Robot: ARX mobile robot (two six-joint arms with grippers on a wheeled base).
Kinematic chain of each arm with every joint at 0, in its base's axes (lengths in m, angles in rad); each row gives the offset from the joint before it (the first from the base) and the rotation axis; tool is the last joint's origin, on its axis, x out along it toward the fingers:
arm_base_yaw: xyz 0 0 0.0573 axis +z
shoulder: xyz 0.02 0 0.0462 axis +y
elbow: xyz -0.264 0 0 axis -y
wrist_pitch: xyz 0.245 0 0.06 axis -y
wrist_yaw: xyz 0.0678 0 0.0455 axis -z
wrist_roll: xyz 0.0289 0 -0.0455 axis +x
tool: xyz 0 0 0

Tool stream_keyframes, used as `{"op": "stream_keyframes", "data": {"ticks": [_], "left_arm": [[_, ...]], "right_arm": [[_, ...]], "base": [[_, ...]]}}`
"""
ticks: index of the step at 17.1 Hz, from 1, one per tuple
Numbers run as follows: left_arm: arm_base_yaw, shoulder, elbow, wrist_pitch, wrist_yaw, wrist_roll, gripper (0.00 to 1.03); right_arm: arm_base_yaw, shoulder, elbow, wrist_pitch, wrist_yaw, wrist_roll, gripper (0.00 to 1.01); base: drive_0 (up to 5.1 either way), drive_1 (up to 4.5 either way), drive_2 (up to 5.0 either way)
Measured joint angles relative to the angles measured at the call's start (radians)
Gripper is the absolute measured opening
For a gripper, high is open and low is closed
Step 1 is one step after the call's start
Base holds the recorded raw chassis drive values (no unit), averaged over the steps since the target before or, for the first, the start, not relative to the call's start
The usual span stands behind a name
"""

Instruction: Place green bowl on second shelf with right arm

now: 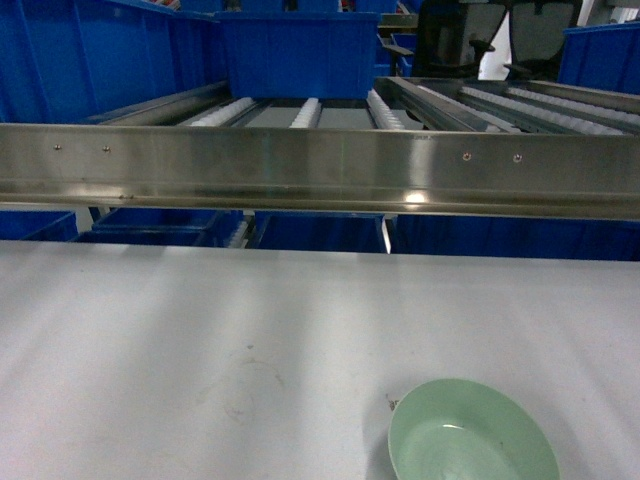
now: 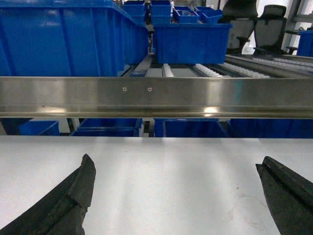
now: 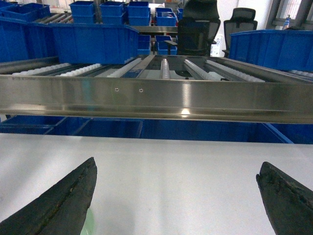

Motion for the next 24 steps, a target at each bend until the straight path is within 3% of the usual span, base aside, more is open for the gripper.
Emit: {"op": "stream_keyframes", "data": {"ticks": [24], "left_arm": [[0.0,0.0,0.0,0.0,0.0,0.0,0.98]], "right_arm": [[0.0,0.0,0.0,0.0,0.0,0.0,0.98]], "base": [[0.0,0.0,0.0]]}}
